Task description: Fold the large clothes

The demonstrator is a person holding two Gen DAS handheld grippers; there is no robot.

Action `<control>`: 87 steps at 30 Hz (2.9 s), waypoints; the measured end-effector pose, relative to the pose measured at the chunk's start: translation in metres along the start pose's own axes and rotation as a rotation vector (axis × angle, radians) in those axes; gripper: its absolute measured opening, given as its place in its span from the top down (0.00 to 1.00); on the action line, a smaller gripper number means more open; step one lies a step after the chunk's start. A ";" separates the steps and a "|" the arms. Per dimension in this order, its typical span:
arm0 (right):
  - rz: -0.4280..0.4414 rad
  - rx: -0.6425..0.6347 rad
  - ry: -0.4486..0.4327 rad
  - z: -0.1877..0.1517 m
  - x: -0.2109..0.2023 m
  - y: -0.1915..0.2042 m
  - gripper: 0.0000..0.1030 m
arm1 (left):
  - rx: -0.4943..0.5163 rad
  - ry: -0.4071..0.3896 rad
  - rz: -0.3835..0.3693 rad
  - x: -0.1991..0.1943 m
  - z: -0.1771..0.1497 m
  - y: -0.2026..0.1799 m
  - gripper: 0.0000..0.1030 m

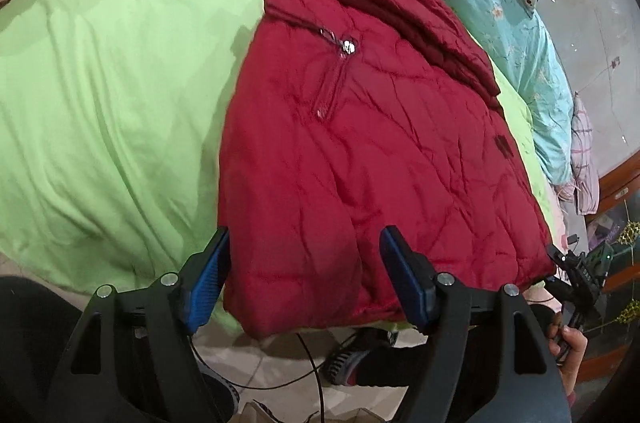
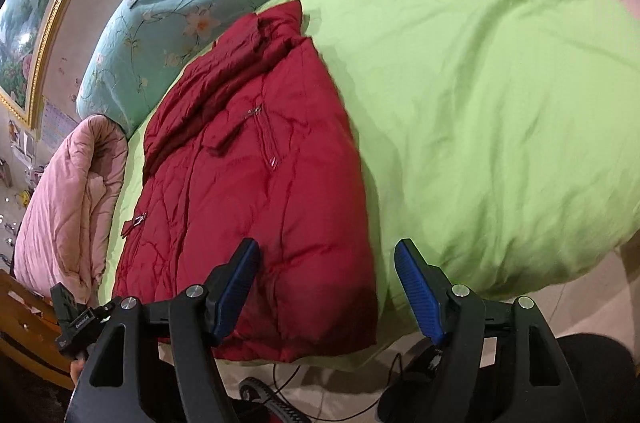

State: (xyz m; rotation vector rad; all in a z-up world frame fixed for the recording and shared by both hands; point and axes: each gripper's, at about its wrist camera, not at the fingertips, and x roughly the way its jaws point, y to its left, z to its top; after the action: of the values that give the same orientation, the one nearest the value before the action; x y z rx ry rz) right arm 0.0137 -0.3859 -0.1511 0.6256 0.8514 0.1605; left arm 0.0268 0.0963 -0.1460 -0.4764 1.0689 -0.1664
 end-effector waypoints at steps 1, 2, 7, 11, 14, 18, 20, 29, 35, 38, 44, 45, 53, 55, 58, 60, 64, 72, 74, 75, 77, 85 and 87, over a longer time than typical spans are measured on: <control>0.006 0.001 0.004 -0.001 0.001 0.001 0.27 | -0.002 0.002 0.000 0.001 -0.002 -0.001 0.28; 0.012 -0.001 0.009 -0.003 0.003 0.003 0.27 | -0.008 0.009 -0.011 0.004 -0.005 -0.001 0.28; 0.042 -0.015 0.035 -0.012 0.013 0.016 0.27 | 0.006 0.020 -0.019 0.013 -0.013 -0.011 0.27; 0.048 -0.025 0.025 -0.017 0.012 0.021 0.28 | 0.037 -0.004 -0.035 0.011 -0.014 -0.017 0.34; 0.078 0.008 -0.024 -0.014 0.002 0.015 0.44 | 0.062 -0.046 -0.069 0.001 -0.011 -0.023 0.57; 0.089 0.011 -0.024 -0.010 0.002 0.014 0.57 | 0.067 -0.026 -0.077 0.004 -0.008 -0.023 0.54; 0.072 0.007 -0.009 -0.012 0.005 0.015 0.55 | 0.044 0.005 -0.074 0.011 -0.010 -0.018 0.45; 0.037 -0.018 0.013 -0.018 0.011 0.019 0.61 | 0.085 -0.001 -0.060 0.015 -0.014 -0.022 0.73; 0.121 -0.045 -0.041 -0.006 -0.008 0.036 0.83 | 0.082 -0.054 -0.114 -0.005 -0.001 -0.029 0.87; 0.165 -0.052 -0.086 0.004 -0.021 0.046 0.84 | 0.104 -0.107 -0.138 -0.022 0.009 -0.040 0.88; 0.231 -0.071 -0.168 0.025 -0.036 0.067 0.84 | 0.157 -0.221 -0.168 -0.053 0.038 -0.068 0.88; 0.240 -0.073 -0.176 0.029 -0.037 0.071 0.85 | 0.162 -0.233 -0.174 -0.056 0.042 -0.070 0.88; 0.284 -0.124 -0.239 0.067 -0.043 0.100 0.85 | 0.208 -0.306 -0.191 -0.068 0.084 -0.087 0.88; 0.290 -0.135 -0.250 0.078 -0.043 0.106 0.85 | 0.210 -0.326 -0.193 -0.070 0.097 -0.090 0.88; 0.307 -0.146 -0.268 0.096 -0.041 0.116 0.85 | 0.216 -0.352 -0.188 -0.070 0.115 -0.096 0.88; 0.311 -0.156 -0.280 0.109 -0.038 0.123 0.85 | 0.222 -0.367 -0.180 -0.068 0.127 -0.100 0.89; 0.315 -0.178 -0.299 0.137 -0.029 0.137 0.86 | 0.231 -0.392 -0.164 -0.061 0.152 -0.108 0.89; 0.301 -0.202 -0.322 0.194 0.000 0.158 0.86 | 0.224 -0.416 -0.144 -0.046 0.202 -0.115 0.89; 0.293 -0.202 -0.325 0.206 0.010 0.161 0.86 | 0.218 -0.418 -0.141 -0.040 0.214 -0.116 0.89; 0.289 -0.201 -0.326 0.212 0.015 0.161 0.86 | 0.214 -0.417 -0.141 -0.036 0.221 -0.115 0.89; 0.281 -0.203 -0.325 0.223 0.023 0.163 0.86 | 0.203 -0.414 -0.144 -0.028 0.234 -0.115 0.90; 0.251 -0.207 -0.319 0.257 0.053 0.168 0.87 | 0.192 -0.405 -0.129 0.000 0.271 -0.119 0.90; 0.253 -0.195 -0.313 0.265 0.062 0.167 0.87 | 0.180 -0.399 -0.132 0.006 0.279 -0.118 0.90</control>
State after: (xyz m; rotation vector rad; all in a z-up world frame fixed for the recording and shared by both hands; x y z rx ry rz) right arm 0.2702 -0.3468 0.0355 0.5552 0.4464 0.3605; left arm 0.2845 0.0714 0.0119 -0.3964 0.6257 -0.2697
